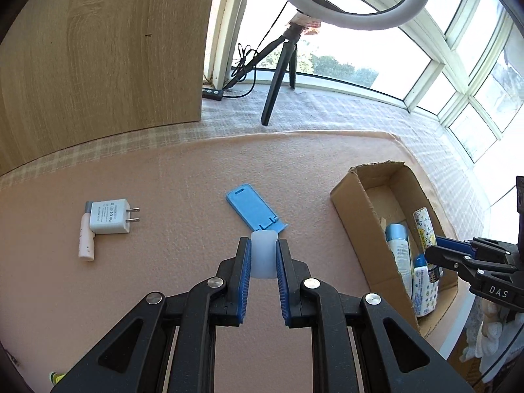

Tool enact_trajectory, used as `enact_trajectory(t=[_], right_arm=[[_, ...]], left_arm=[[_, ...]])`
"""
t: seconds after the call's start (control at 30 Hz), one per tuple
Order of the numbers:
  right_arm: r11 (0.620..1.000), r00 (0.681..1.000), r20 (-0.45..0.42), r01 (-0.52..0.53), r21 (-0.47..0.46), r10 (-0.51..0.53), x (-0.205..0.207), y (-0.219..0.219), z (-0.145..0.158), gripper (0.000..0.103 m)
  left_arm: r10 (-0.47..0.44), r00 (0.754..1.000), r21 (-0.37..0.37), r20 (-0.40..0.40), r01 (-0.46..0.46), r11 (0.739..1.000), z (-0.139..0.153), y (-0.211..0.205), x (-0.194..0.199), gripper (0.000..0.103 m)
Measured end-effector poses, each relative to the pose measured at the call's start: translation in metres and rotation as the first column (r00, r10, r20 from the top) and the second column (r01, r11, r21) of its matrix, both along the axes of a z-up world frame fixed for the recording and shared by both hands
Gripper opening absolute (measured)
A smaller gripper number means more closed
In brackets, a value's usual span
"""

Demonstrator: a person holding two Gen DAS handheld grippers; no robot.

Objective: Organize objects
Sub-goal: 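Grasp the white eraser with the left gripper while the right grasps the patterned lighter, then open both grippers over the box to drop the eraser and lighter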

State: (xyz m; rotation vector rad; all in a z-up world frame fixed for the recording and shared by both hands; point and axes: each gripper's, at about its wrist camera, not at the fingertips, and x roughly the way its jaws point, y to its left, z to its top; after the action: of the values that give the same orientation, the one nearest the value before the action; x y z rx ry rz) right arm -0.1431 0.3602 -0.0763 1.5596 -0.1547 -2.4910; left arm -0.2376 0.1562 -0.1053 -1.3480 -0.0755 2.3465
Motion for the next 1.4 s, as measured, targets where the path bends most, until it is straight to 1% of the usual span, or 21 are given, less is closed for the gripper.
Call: enact_trajectory(t=[0.2,0.33,0.47,0.63,0.8,0.87,0.9,0.93,0.97,1.0,1.07,1.4], right_arm=[[0.997,0.997,0.007,0.071,0.018,-0.071,0.015,0.048,-0.001,0.02],[0.995,0.996,0.009,0.092,0.026,-0.092,0.021,0.066,-0.003,0.02],[0.994,0.994,0.009,0.105,0.034,-0.105,0.022,0.08,-0.005,0.02],[0.994,0.994,0.016,0.108,0.033,-0.108,0.021,0.091,-0.009,0.02],[0.995,0.995,0.023,0.096,0.029,-0.097,0.021,0.093,-0.012,0.02],[0.996,0.996,0.025,0.082,0.016,-0.082,0.02,0.093,-0.013,0.021],[0.997,0.997,0.026,0.074,0.007,-0.074,0.02,0.092,-0.014,0.024],[0.998,0.997,0.034,0.065,-0.001,-0.065,0.02,0.091,-0.014,0.029],[0.998,0.998,0.037,0.058,-0.006,-0.058,0.02,0.089,-0.015,0.042],[0.999,0.998,0.029,0.051,-0.009,-0.05,0.021,0.087,-0.014,0.053],[0.999,0.999,0.01,0.04,0.003,-0.04,0.023,0.081,-0.011,0.056],[1.0,1.0,0.009,0.017,-0.002,-0.017,0.024,0.063,-0.006,0.056]], left_arm=[[-0.092,0.996,0.013,-0.018,0.092,0.996,0.007,0.074,-0.005,0.016],[-0.138,0.99,0.012,-0.017,0.138,0.99,0.004,0.119,-0.01,0.016],[-0.168,0.986,0.015,-0.016,0.168,0.986,-0.001,0.155,-0.014,0.016],[-0.188,0.982,0.006,-0.006,0.188,0.982,-0.009,0.183,-0.019,0.016],[-0.196,0.981,0.006,0.0,0.196,0.981,-0.011,0.193,-0.022,0.017],[-0.209,0.978,0.009,0.003,0.209,0.978,-0.012,0.194,-0.022,0.024],[-0.215,0.976,0.001,0.012,0.215,0.977,-0.012,0.195,-0.022,0.037],[-0.22,0.975,-0.01,0.022,0.22,0.975,-0.012,0.196,-0.021,0.057],[-0.222,0.975,-0.013,0.017,0.222,0.975,-0.012,0.196,-0.02,0.063],[-0.222,0.975,-0.014,0.007,0.222,0.975,-0.011,0.195,-0.019,0.066],[-0.219,0.976,-0.02,0.006,0.219,0.975,-0.01,0.192,-0.017,0.066],[-0.185,0.983,-0.015,0.001,0.185,0.983,-0.005,0.166,-0.013,0.066]])
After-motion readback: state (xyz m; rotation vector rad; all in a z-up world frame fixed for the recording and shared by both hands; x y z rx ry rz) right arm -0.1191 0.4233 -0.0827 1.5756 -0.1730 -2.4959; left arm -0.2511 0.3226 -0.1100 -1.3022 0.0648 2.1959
